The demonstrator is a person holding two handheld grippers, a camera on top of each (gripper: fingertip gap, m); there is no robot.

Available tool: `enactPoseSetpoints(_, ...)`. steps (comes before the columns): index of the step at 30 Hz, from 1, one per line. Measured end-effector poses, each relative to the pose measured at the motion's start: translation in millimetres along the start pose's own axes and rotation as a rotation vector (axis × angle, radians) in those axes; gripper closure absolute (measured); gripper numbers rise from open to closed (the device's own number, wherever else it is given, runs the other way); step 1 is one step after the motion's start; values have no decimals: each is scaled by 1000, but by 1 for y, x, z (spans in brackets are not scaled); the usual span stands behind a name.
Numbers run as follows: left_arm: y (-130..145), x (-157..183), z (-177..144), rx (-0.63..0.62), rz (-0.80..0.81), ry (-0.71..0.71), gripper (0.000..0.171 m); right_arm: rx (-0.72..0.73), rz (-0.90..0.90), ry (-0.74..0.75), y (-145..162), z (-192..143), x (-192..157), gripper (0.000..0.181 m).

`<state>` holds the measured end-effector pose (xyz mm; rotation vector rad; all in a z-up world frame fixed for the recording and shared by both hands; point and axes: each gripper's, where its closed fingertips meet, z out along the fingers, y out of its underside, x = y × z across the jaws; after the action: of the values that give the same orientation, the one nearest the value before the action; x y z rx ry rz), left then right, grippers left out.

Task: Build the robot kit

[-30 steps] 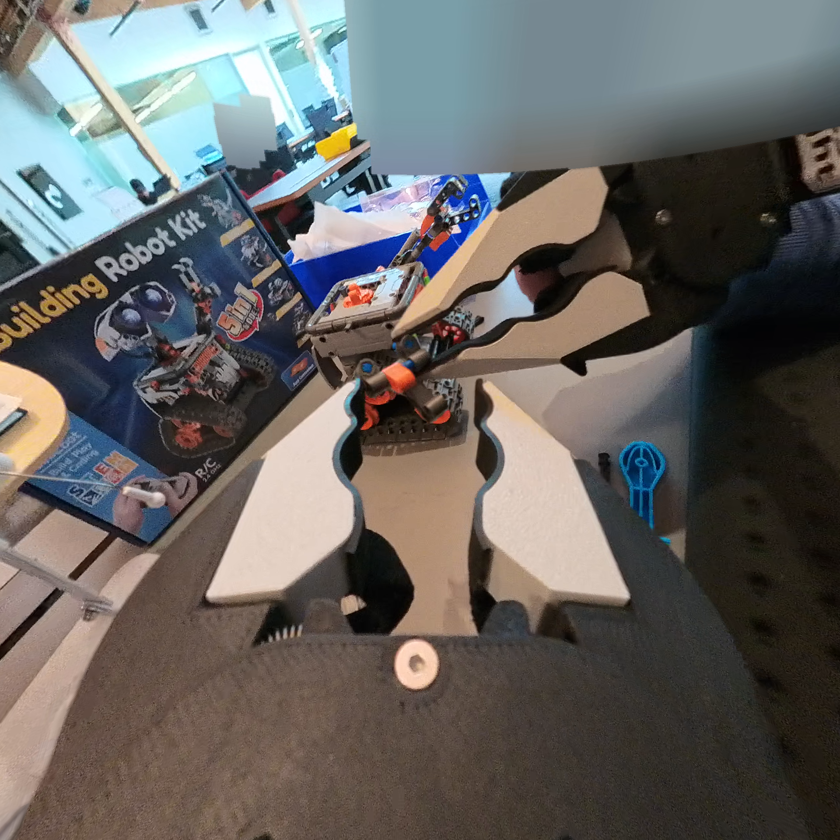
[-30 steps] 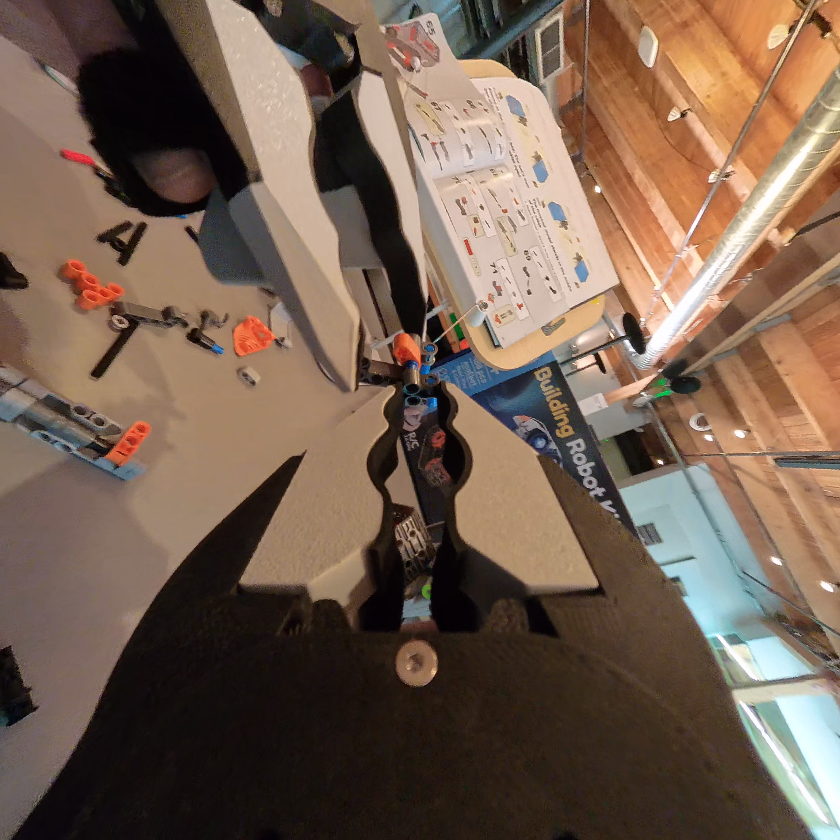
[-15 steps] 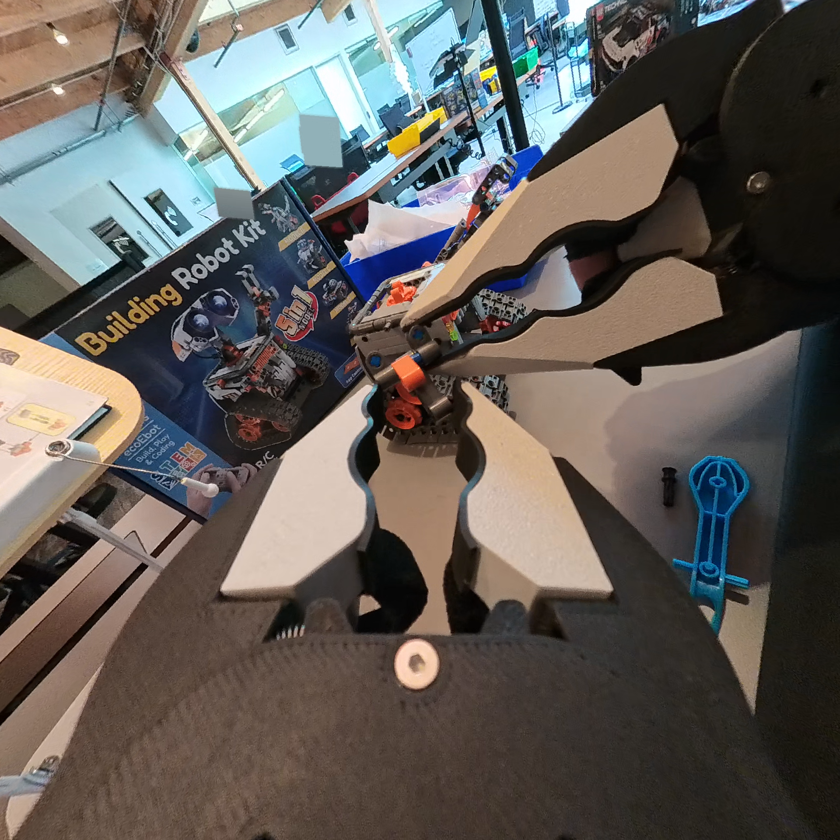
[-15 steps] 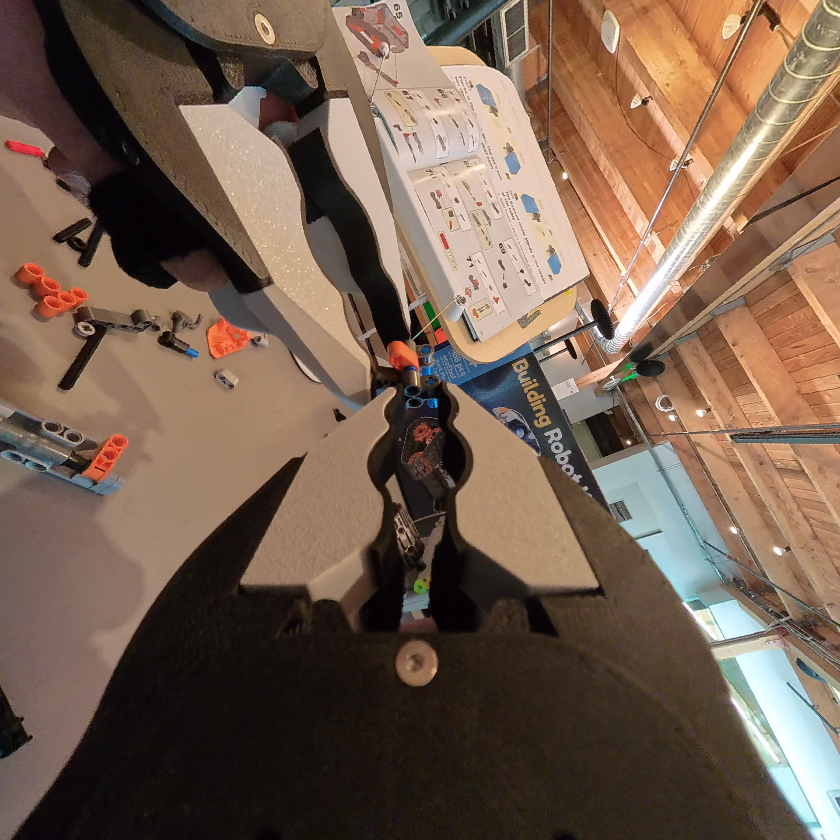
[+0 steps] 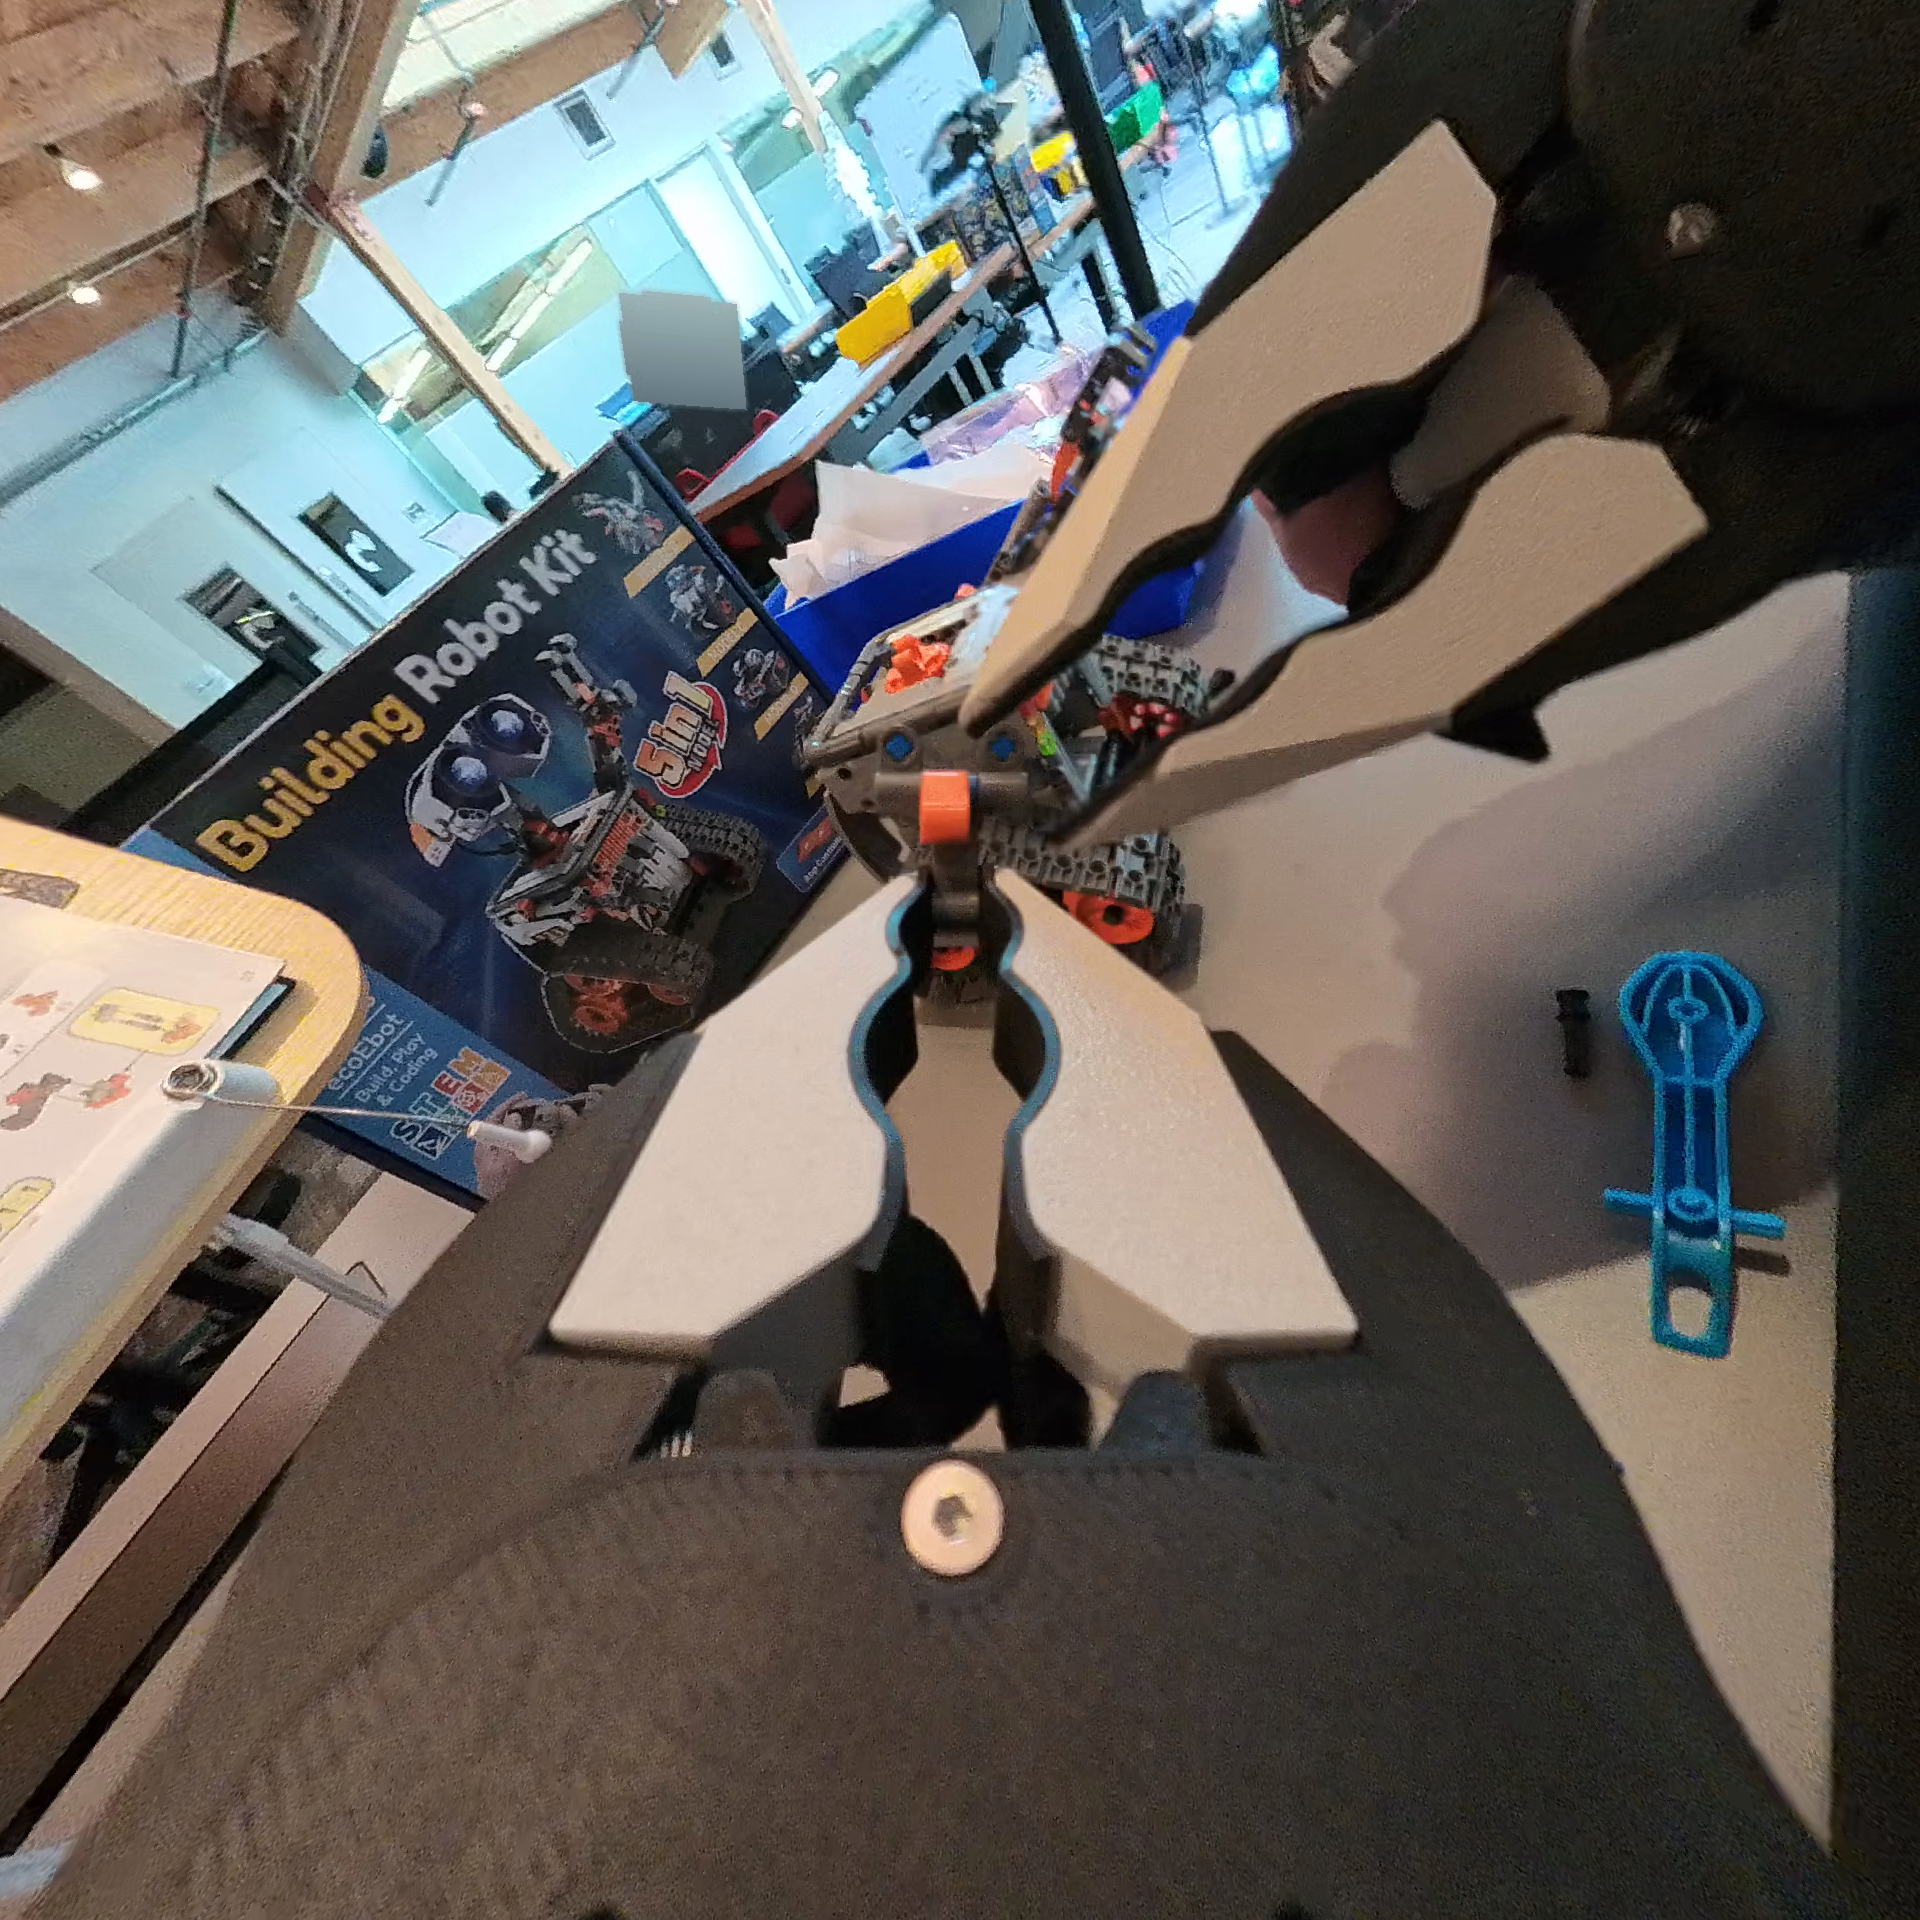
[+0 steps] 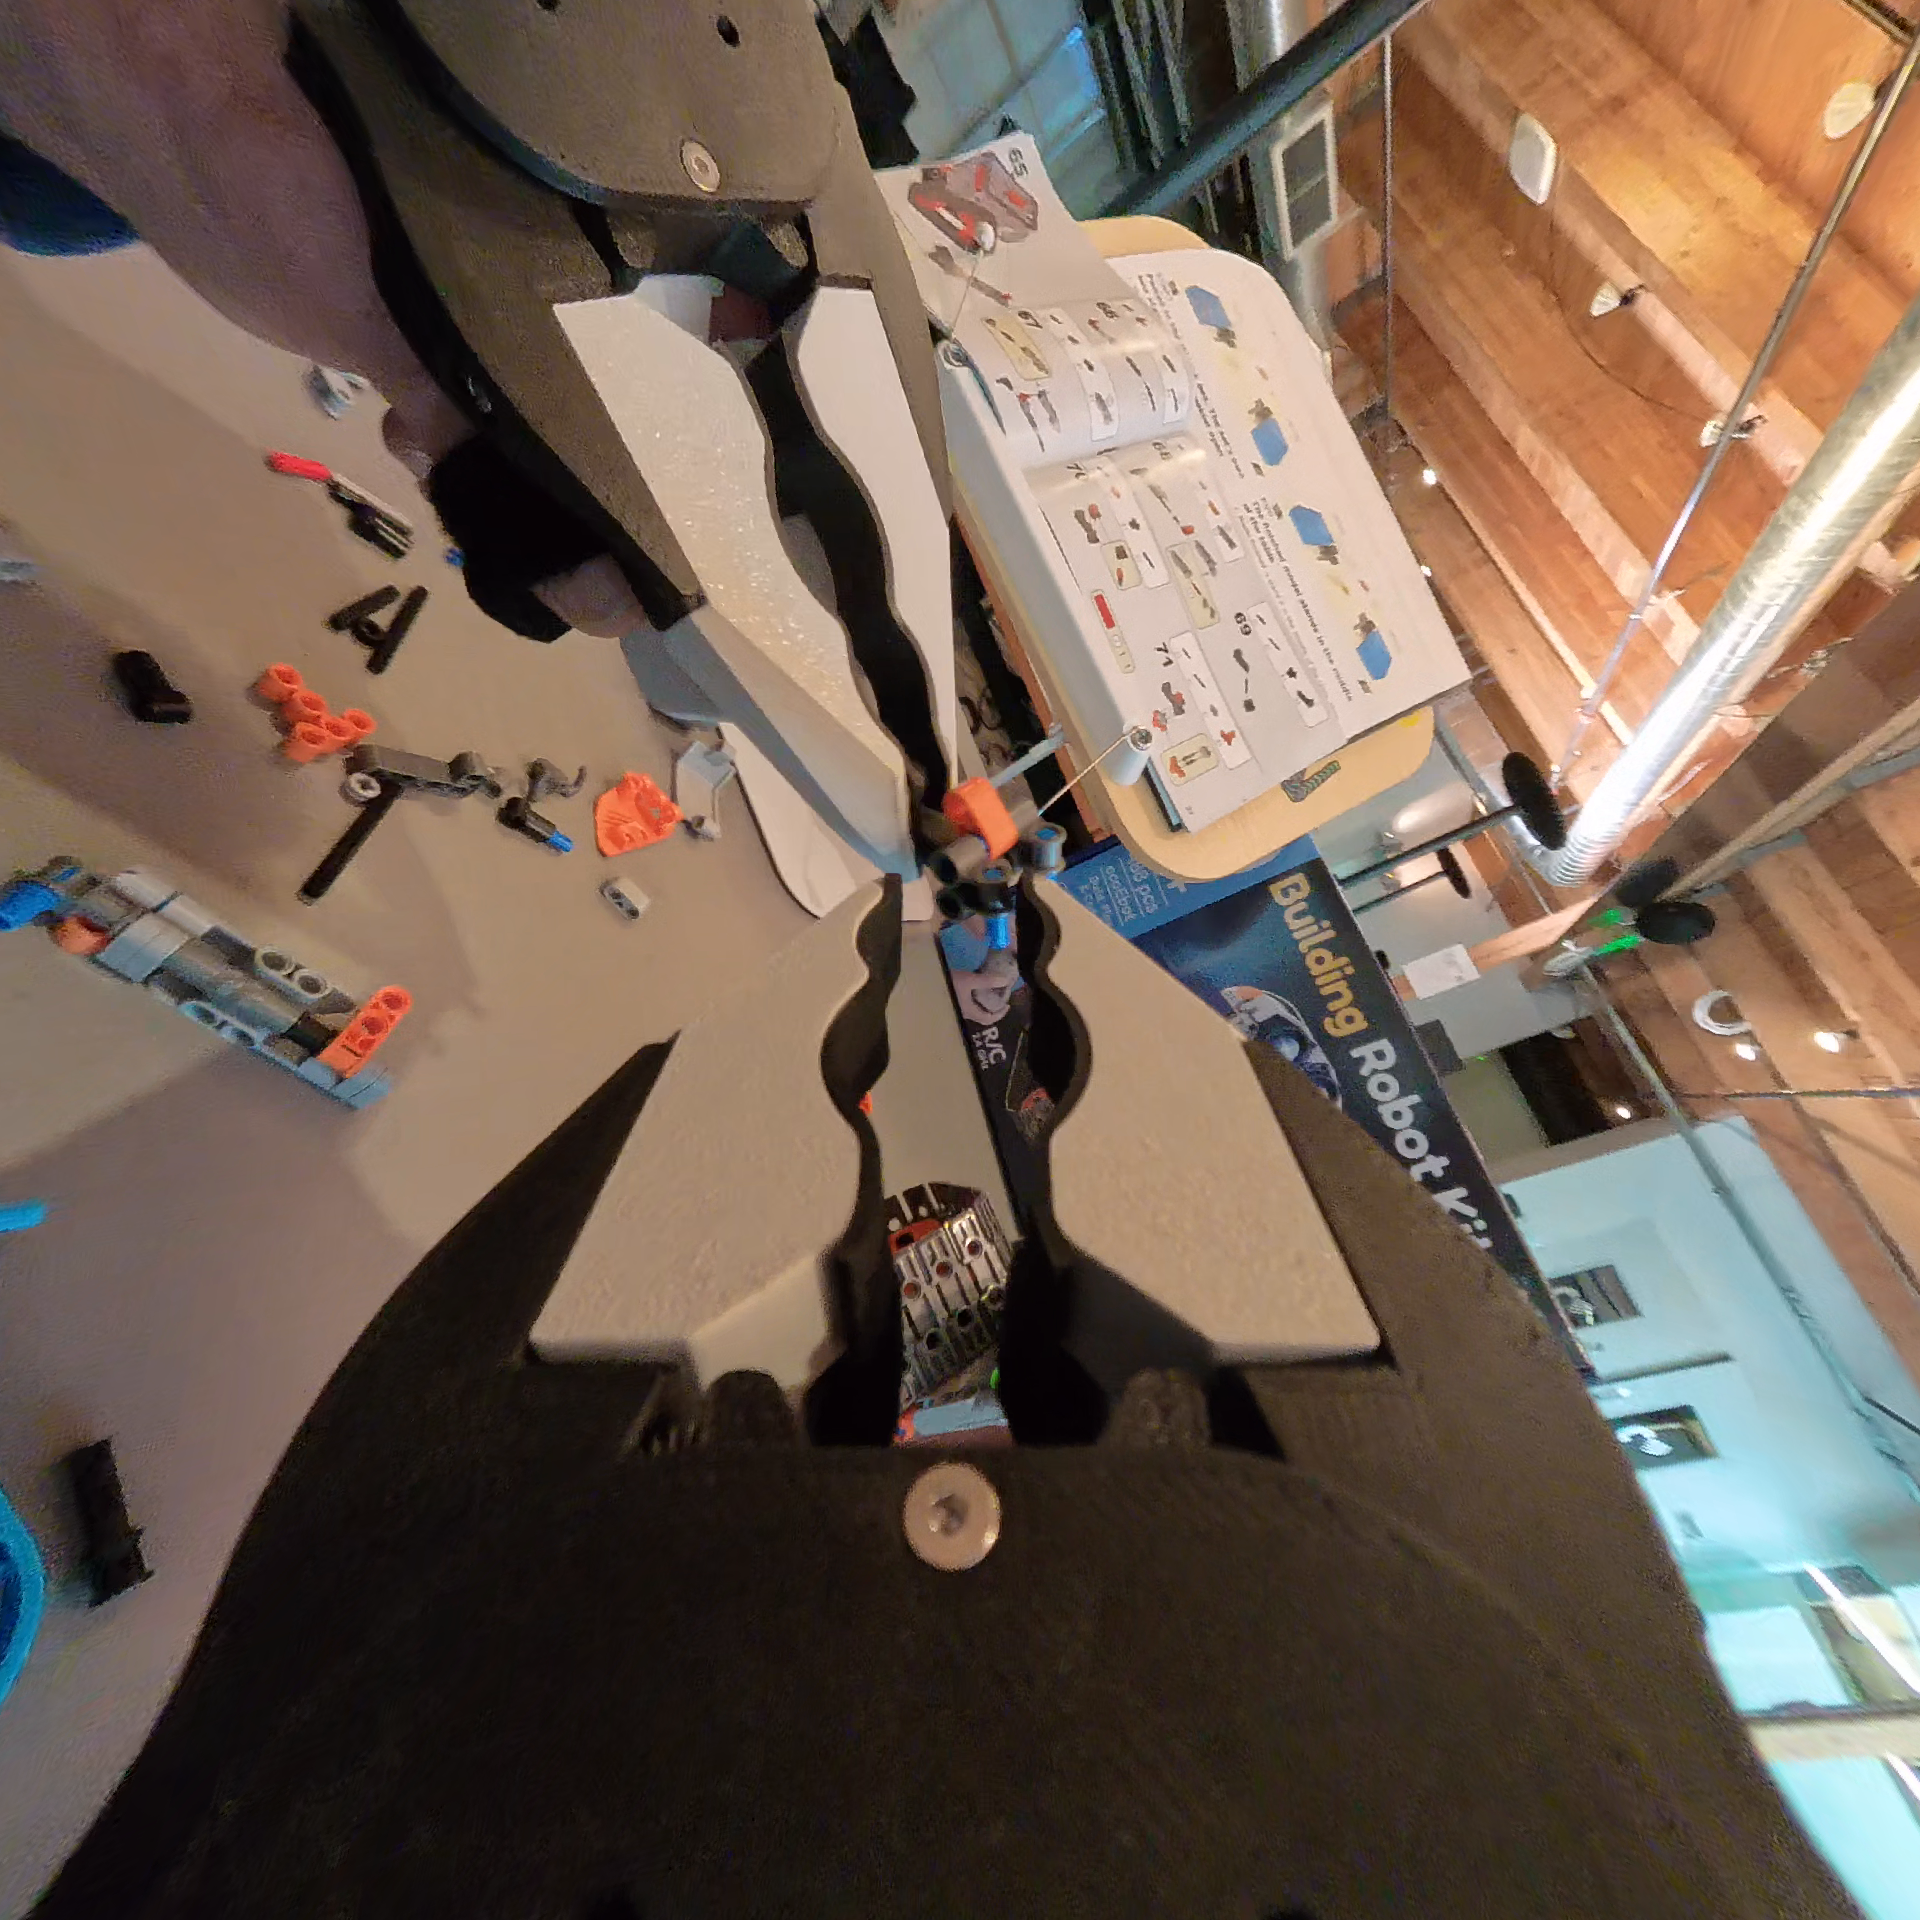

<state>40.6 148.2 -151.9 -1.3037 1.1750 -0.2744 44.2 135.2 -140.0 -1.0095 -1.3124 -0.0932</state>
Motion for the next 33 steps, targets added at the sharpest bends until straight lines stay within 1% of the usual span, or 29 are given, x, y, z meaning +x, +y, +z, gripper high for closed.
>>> enactPoseSetpoints(1,0,1,-1,2,14,12,167,12,26,-29,0,-2,-1,160)
enactPoseSetpoints(2,-1,0,-2,14,20,11,167,26,62,-69,-1,-3,-2,163)
enactPoseSetpoints(4,-1,4,-2,12,30,37,167,39,101,-102,0,-5,0,171)
enactPoseSetpoints(5,-1,5,-1,8,42,38,167,47,122,-130,0,-6,-1,170)
enactPoseSetpoints(6,0,8,-1,2,51,53,166,55,143,-148,-1,-7,0,163)
enactPoseSetpoints(8,1,15,-1,3,67,104,166,36,120,-160,3,-8,3,143)
enactPoseSetpoints(9,2,20,-2,5,84,131,166,42,107,-183,2,-8,1,137)
enactPoseSetpoints(10,1,20,-2,6,100,135,166,63,104,-210,-1,-9,-2,137)
enactPoseSetpoints(12,-1,27,-3,9,121,176,166,59,79,-276,-1,-8,-12,138)
enactPoseSetpoints(13,-2,29,-3,9,132,187,166,50,61,-305,0,-7,-18,141)
enactPoseSetpoints(14,-1,31,-3,4,143,199,166,46,44,-324,1,-5,-22,148)
enactPoseSetpoints(16,3,33,-5,-12,187,209,166,45,25,-365,2,-3,-27,153)
enactPoseSetpoints(19,5,34,-9,-14,199,245,166,64,42,-417,-1,-2,-30,155)
enactPoseSetpoints(22,8,38,-12,-26,231,286,166,46,44,-459,-3,-3,-37,157)
enactPoseSetpoints(24,12,40,-12,-35,224,315,166,38,30,-470,-4,-3,-41,158)
enactPoseSetpoints(27,14,40,-14,-29,208,341,166,43,71,-479,-5,-1,-43,159)
enactPoseSetpoints(31,15,37,-14,-46,202,324,166,53,126,-487,-2,2,-41,158)
enactPoseSetpoints(33,14,30,-12,-52,216,264,163,55,157,-469,-2,5,-36,158)
